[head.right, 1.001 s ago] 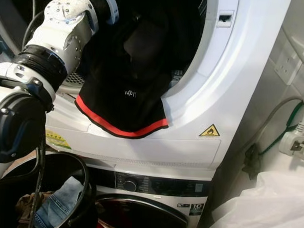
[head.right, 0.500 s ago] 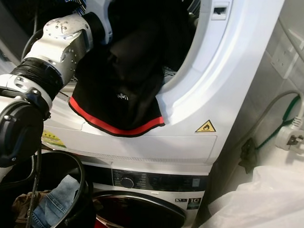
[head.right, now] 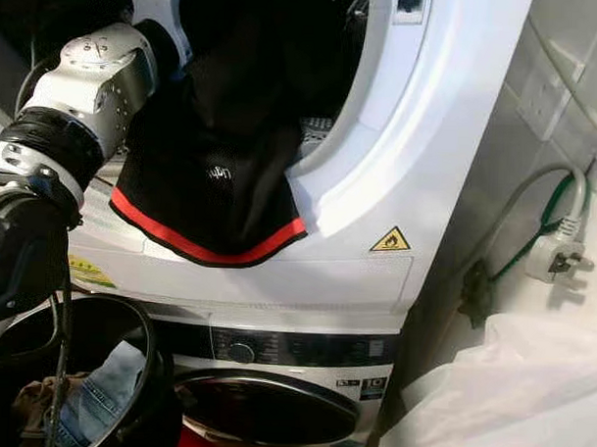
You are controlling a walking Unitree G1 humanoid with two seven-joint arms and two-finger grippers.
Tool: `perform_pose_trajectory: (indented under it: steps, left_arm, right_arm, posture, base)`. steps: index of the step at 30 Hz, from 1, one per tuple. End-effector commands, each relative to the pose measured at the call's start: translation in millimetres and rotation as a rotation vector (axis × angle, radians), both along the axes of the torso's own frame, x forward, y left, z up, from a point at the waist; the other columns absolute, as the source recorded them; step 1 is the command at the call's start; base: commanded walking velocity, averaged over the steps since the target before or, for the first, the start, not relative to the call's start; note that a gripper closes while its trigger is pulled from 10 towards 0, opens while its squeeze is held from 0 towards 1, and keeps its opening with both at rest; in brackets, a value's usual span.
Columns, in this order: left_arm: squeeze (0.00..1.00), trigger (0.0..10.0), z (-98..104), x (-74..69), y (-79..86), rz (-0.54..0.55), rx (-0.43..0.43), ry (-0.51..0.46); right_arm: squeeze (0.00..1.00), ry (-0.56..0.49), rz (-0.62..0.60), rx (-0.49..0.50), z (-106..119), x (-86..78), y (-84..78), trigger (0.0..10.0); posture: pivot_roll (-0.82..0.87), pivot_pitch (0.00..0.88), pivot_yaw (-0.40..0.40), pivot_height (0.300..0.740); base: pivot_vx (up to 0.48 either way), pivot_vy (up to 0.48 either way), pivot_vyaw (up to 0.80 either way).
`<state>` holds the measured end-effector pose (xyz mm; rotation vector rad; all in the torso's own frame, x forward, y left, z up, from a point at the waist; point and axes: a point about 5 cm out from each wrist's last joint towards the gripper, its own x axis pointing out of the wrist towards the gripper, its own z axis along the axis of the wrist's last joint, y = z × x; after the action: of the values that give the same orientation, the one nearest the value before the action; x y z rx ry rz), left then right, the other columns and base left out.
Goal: Clothes washing
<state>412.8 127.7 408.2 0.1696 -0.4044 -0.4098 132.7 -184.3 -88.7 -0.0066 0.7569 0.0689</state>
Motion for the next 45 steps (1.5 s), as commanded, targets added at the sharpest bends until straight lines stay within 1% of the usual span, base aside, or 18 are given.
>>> perform_pose_trajectory:
  steps: [1, 2, 4, 7, 10, 14, 16, 19, 23, 24, 26, 27, 31, 33, 35, 36, 38, 45]
  left_arm:
    - [0.00, 10.0, -33, 9.1, 14.8, 0.076, 0.012, 0.139]
    - [0.00, 10.0, -34, 9.4, 15.8, 0.087, 0.007, 0.141]
    - [0.00, 10.0, -34, 9.6, 16.3, 0.099, 0.004, 0.140]
    - [0.00, 10.0, -33, 9.5, 16.3, 0.098, -0.008, 0.135]
    - [0.00, 10.0, -32, 9.5, 16.1, 0.101, -0.029, 0.133]
    - [0.00, 10.0, -32, 9.6, 15.5, 0.101, -0.035, 0.135]
    - [0.00, 10.0, -33, 9.8, 15.2, 0.100, -0.048, 0.139]
    - [0.00, 10.0, -34, 10.0, 13.4, 0.097, -0.031, 0.144]
    - [0.00, 10.0, -35, 10.0, 11.2, 0.087, -0.007, 0.146]
    - [0.69, 10.0, -36, 10.1, 9.9, 0.079, -0.006, 0.150]
    - [0.69, 10.0, -36, 10.1, 9.4, 0.075, -0.008, 0.152]
    - [1.00, 10.0, -39, 10.5, 9.0, 0.067, -0.022, 0.169]
    - [1.00, 10.0, -45, 10.8, 7.2, 0.034, 0.006, 0.198]
    - [1.00, 10.0, -49, 10.4, 4.3, -0.011, 0.051, 0.215]
    - [1.00, 10.0, -50, 10.3, 3.7, -0.019, 0.060, 0.217]
    - [1.00, 10.0, -51, 9.6, 1.9, -0.046, 0.092, 0.214]
    - [1.00, 10.0, -49, 8.0, 0.0, -0.080, 0.128, 0.197]
    - [1.00, 10.0, -38, 5.1, -0.2, -0.112, 0.171, 0.167]
  right_arm:
    - [0.00, 0.073, 0.035, 0.071, -8, -20.8, 10.5, 10.0]
    - [0.00, 0.068, 0.078, 0.101, -8, -20.1, 15.5, 10.0]
    - [0.00, 0.041, 0.268, 0.120, -4, -16.5, 30.6, 10.0]
    - [0.00, 0.033, 0.311, 0.100, -2, -10.1, 30.2, 10.0]
    - [0.00, 0.036, 0.327, 0.086, -1, -3.5, 26.4, 10.0]
    - [0.00, 0.038, 0.341, 0.063, 0, 0.5, 22.2, 10.0]
    - [0.00, 0.035, 0.330, 0.038, 1, 5.7, 15.7, 10.0]
    - [0.00, 0.024, 0.288, 0.040, 3, 11.3, 11.6, 10.0]
    - [0.00, 0.034, 0.286, 0.042, 2, 10.0, 13.7, 10.0]
    - [0.00, 0.043, 0.286, 0.042, 1, 8.1, 14.4, 10.0]
    - [0.00, 0.047, 0.286, 0.041, 0, 7.2, 14.8, 10.0]
    - [0.00, 0.053, 0.278, 0.045, 0, 5.2, 14.6, 10.0]
    - [0.00, 0.059, 0.268, 0.048, -1, 2.7, 14.2, 10.0]
    - [0.00, 0.062, 0.266, 0.047, -1, 2.5, 14.2, 10.0]
    - [0.00, 0.062, 0.266, 0.047, -2, 2.5, 14.2, 10.0]
    - [0.00, 0.062, 0.270, 0.048, -1, 3.1, 15.2, 10.0]
    - [0.00, 0.059, 0.273, 0.051, -1, 5.1, 17.8, 10.0]
    - [0.00, 0.052, 0.270, 0.059, 0, 8.2, 20.5, 10.0]
  posture:
    - [-0.15, 0.200, 0.061, 0.740]
    - [-0.15, 0.199, 0.057, 0.740]
    - [-0.16, 0.188, 0.038, 0.740]
    - [-0.18, 0.170, 0.014, 0.740]
    - [-0.19, 0.144, -0.019, 0.740]
    - [-0.20, 0.134, -0.029, 0.740]
    - [-0.21, 0.117, -0.030, 0.740]
    - [-0.21, 0.106, -0.025, 0.740]
    - [-0.20, 0.108, -0.020, 0.740]
    - [-0.20, 0.108, -0.019, 0.740]
    - [-0.20, 0.108, -0.019, 0.740]
    - [-0.20, 0.110, -0.017, 0.740]
    - [-0.20, 0.111, -0.017, 0.740]
    - [-0.19, 0.113, -0.016, 0.740]
    - [-0.19, 0.113, -0.016, 0.740]
    - [-0.18, 0.119, -0.014, 0.740]
    - [-0.17, 0.120, -0.012, 0.740]
    - [-0.15, 0.128, -0.004, 0.740]
  base:
    - [0.000, 0.000, 0.00]
    - [0.000, 0.000, 0.00]
    - [0.000, 0.000, 0.00]
    - [0.000, 0.000, 0.00]
    - [0.000, 0.000, 0.00]
    - [0.000, 0.000, 0.00]
    - [0.000, 0.000, 0.00]
    - [0.000, 0.000, 0.00]
    - [0.000, 0.000, 0.00]
    - [0.000, 0.000, 0.00]
    - [0.000, 0.000, 0.00]
    - [0.000, 0.000, 0.00]
    - [0.000, 0.000, 0.00]
    - [0.000, 0.000, 0.00]
    - [0.000, 0.000, 0.00]
    - [0.000, 0.000, 0.00]
    - [0.000, 0.000, 0.00]
    - [0.000, 0.000, 0.00]
